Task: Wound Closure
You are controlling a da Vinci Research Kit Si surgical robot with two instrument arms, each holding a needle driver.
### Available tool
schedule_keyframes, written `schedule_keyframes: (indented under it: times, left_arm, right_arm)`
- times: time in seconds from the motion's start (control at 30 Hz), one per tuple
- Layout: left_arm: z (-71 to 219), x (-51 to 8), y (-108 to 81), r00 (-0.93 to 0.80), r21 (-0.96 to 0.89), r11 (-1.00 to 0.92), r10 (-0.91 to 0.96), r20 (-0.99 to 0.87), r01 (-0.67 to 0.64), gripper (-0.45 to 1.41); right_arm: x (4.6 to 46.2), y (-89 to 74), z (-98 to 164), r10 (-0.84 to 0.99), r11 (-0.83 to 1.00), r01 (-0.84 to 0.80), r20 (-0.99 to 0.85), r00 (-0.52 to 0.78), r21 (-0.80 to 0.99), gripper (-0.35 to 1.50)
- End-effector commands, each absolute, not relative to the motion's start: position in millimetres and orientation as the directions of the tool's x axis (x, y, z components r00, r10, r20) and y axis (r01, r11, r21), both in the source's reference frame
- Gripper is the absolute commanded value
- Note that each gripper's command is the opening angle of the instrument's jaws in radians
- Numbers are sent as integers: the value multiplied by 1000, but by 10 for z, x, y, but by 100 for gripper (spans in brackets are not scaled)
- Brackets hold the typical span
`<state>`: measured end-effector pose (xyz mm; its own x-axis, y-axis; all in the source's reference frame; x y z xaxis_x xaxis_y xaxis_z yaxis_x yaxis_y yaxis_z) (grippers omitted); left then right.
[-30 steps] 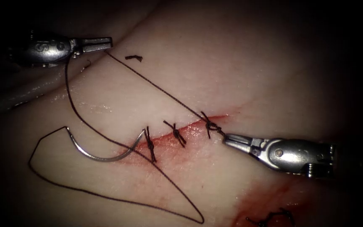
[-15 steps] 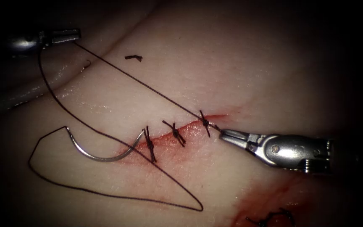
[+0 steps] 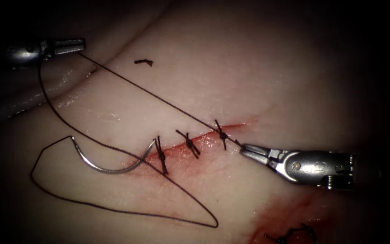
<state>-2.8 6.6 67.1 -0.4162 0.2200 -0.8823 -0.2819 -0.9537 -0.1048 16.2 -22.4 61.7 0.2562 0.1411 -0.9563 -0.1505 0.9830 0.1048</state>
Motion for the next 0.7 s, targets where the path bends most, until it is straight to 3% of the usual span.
schedule_keyframes:
  times: [0.03,0.17,0.2,0.23,0.27,0.33,0.37,0.53,0.7]
  left_arm:
    - [676,-35,64,-413,-111,-951,228,-882,-287,-45]
    - [665,-50,63,-384,-133,-947,243,-891,-292,-45]
    - [647,-71,62,-369,-145,-947,249,-895,-285,-45]
    - [647,-71,62,-369,-145,-947,249,-895,-285,-45]
    - [626,-93,61,-354,-143,-949,241,-904,-281,-45]
    - [610,-107,60,-340,-137,-952,229,-912,-273,-45]
    - [610,-107,60,-340,-137,-952,229,-912,-273,-45]
    - [566,-136,58,-287,-138,-953,216,-933,-268,-45]
    - [536,-151,60,-274,-120,-957,193,-942,-263,-45]
  right_arm:
    - [170,-230,619,143,982,-153,-958,247,108,-35]
    - [171,-229,615,147,982,-153,-963,226,114,-35]
    - [170,-225,608,154,980,-161,-965,211,121,26]
    - [170,-225,608,154,980,-161,-965,211,121,26]
    - [168,-222,599,200,971,-170,-959,200,167,63]
    - [167,-218,590,239,963,-176,-951,195,205,84]
    - [167,-218,590,239,963,-176,-951,195,205,84]
    - [165,-204,564,334,933,-208,-923,193,294,118]
    - [172,-185,549,362,918,-247,-909,206,310,120]
